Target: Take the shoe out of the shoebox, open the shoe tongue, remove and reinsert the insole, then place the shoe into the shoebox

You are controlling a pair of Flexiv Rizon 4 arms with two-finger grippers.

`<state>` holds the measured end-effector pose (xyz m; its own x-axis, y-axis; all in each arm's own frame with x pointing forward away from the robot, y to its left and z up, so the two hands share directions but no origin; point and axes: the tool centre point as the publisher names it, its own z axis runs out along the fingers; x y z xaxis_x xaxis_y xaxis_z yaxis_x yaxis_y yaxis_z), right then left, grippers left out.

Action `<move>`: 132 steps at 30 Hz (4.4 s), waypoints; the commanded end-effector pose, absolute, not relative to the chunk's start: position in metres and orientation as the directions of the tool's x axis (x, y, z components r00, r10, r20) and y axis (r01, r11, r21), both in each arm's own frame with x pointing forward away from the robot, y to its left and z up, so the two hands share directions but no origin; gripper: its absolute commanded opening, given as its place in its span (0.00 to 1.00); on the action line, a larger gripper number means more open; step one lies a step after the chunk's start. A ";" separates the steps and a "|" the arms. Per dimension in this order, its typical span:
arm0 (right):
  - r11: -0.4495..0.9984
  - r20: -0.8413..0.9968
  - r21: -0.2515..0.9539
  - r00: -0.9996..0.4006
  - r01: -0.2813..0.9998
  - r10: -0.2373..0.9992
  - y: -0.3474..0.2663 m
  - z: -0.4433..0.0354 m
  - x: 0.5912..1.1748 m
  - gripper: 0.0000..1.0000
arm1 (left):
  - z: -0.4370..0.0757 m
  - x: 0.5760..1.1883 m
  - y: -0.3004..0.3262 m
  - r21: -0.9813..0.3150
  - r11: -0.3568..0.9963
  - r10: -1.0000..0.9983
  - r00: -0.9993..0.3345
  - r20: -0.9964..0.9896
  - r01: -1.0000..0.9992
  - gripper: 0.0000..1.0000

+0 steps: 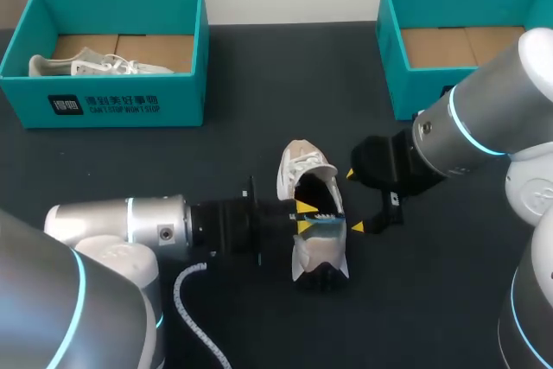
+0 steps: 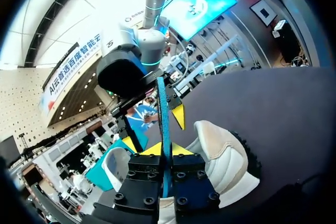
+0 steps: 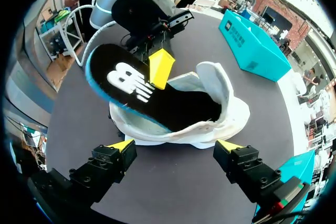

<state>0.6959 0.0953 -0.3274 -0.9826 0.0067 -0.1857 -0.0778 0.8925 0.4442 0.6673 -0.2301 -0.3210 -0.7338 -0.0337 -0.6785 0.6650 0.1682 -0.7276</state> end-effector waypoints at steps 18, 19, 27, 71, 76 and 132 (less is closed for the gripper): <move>0.892 -0.188 0.445 -0.982 -0.077 0.009 0.095 -0.328 0.694 1.00 | -0.346 0.703 -0.228 -0.624 0.247 0.119 -0.662 -0.740 0.742 0.00; 0.892 -0.188 0.445 -0.982 -0.077 0.009 0.095 -0.328 0.694 1.00 | -0.346 0.702 -0.228 -0.625 0.247 0.117 -0.663 -0.739 0.740 0.01; 0.892 -0.188 0.445 -0.982 -0.077 0.009 0.095 -0.328 0.694 1.00 | -0.330 0.687 -0.229 -0.636 0.205 0.105 -0.663 -0.741 0.744 0.36; 0.892 -0.188 0.445 -0.982 -0.077 0.009 0.095 -0.328 0.694 1.00 | -0.341 0.673 -0.227 -0.628 0.208 0.141 -0.658 -0.740 0.750 0.11; 0.892 -0.188 0.445 -0.982 -0.077 0.009 0.095 -0.328 0.694 1.00 | -0.332 0.667 -0.226 -0.631 0.192 0.130 -0.657 -0.743 0.752 0.35; 0.892 -0.188 0.445 -0.982 -0.077 0.009 0.095 -0.328 0.694 1.00 | -0.227 0.726 -0.183 -0.561 0.079 0.896 -0.305 -0.322 0.824 1.00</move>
